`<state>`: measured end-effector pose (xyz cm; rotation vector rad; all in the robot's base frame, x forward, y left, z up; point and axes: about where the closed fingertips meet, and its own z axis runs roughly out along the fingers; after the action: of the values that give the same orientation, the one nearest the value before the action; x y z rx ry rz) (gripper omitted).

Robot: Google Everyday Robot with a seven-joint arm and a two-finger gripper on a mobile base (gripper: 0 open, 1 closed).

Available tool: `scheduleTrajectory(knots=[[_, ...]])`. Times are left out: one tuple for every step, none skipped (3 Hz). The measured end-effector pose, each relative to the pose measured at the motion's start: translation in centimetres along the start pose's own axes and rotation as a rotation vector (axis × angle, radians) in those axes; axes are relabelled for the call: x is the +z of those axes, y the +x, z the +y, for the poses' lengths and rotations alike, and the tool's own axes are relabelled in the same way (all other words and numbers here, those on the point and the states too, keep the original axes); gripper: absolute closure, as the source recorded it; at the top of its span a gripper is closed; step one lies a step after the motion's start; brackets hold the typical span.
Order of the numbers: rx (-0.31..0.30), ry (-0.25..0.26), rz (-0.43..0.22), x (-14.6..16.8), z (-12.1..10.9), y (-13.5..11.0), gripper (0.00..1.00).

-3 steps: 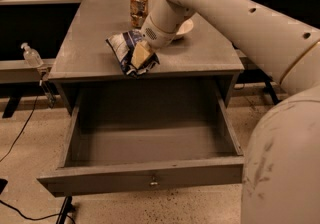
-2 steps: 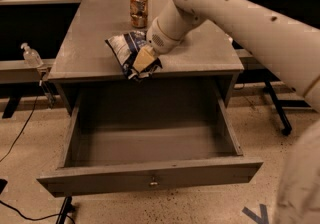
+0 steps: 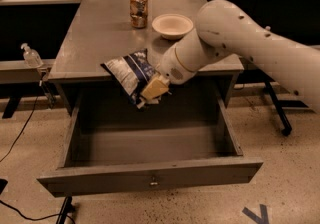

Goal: Place blue chip bag into top drawer

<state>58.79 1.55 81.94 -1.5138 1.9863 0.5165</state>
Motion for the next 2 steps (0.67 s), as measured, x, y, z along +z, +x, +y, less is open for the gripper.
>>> scheduleTrajectory(knots=[[-0.158,-0.114,0.035,3.0,3.2,5.0,1.0],[-0.203,-0.177,0.07,5.1,4.1,8.1,1.0]])
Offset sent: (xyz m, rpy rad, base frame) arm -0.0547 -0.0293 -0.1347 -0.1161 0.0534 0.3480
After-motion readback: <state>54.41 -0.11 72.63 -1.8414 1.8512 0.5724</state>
